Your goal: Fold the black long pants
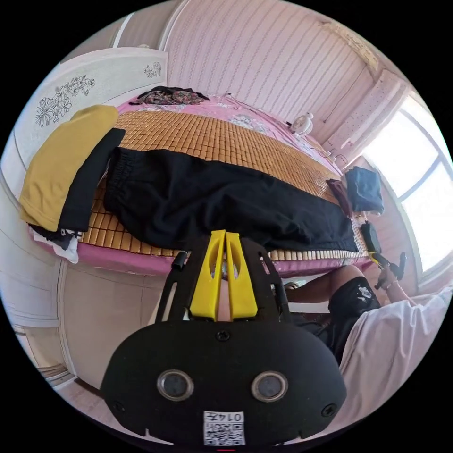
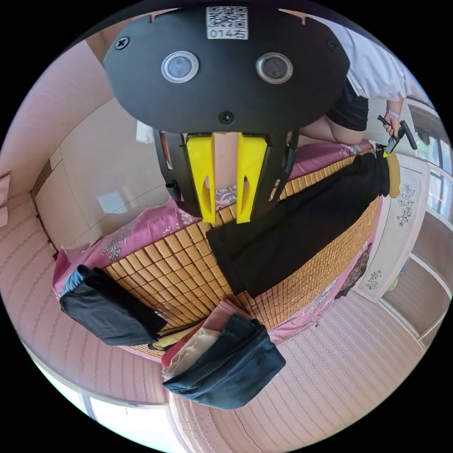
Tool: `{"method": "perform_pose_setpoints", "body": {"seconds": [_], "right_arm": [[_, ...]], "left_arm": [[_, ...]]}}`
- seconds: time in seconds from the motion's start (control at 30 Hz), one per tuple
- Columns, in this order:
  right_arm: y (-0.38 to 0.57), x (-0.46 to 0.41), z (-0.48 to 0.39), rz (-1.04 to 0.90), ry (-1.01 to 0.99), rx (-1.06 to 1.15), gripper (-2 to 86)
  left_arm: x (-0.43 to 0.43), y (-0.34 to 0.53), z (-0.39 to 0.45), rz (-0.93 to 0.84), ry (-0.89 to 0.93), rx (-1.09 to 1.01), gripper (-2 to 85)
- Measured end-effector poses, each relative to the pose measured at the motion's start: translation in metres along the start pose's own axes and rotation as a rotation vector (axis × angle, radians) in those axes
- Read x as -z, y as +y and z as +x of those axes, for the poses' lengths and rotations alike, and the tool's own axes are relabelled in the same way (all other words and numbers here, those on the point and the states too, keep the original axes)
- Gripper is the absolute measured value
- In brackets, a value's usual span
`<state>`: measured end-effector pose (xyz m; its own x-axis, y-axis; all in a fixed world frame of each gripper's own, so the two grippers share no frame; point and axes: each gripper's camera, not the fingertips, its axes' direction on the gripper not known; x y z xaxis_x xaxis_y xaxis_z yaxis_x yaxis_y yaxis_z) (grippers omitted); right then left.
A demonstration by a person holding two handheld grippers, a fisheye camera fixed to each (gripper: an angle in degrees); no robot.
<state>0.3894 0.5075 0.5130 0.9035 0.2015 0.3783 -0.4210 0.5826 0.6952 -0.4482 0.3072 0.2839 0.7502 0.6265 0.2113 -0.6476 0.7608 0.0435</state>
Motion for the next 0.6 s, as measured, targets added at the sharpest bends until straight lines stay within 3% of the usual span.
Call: {"method": "perform_pose_setpoints", "body": {"seconds": [0.6], "right_arm": [[0.035,0.044,0.06,0.05,-0.223,0.048,6.1]], "left_arm": [[-0.1,0.0,0.209,-0.152,0.427,-0.486,3.6]]}}
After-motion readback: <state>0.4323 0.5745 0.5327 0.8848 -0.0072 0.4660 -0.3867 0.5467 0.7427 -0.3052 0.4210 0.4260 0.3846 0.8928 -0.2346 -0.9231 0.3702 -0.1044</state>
